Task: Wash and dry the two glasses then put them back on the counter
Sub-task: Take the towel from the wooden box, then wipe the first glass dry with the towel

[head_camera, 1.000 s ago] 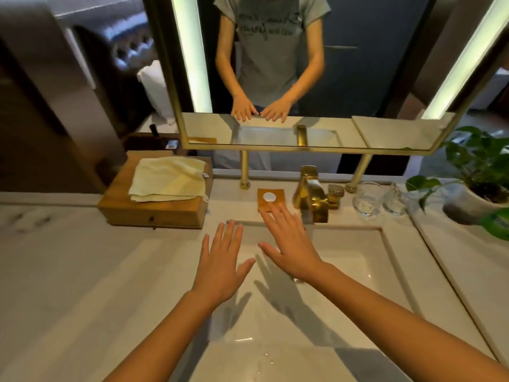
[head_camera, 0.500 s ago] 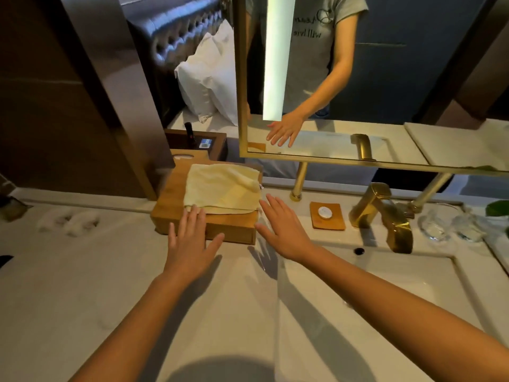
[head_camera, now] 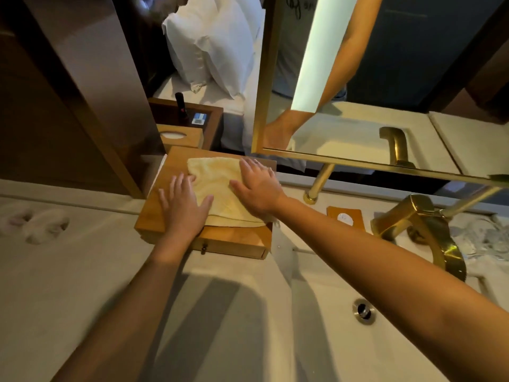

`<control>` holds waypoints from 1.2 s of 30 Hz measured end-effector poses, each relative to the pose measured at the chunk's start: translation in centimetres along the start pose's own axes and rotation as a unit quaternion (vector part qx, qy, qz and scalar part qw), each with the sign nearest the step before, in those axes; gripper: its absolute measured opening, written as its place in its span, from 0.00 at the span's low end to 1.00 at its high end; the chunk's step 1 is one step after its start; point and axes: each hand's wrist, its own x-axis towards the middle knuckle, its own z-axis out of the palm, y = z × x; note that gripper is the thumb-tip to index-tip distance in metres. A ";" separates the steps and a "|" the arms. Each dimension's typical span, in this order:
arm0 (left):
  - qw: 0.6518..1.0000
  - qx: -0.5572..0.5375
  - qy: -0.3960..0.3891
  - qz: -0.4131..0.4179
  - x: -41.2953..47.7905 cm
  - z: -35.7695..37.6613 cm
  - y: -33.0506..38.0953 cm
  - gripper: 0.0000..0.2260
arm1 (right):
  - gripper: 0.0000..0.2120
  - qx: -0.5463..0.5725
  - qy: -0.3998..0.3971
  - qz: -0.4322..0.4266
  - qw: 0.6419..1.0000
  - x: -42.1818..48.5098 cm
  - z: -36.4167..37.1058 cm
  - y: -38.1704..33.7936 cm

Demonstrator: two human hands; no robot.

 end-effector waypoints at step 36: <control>0.512 -0.762 -0.375 -0.131 -21.2 2.6 16.8 0.35 | 0.22 0.697 -0.115 0.012 0.708 -30.2 -17.2 5.3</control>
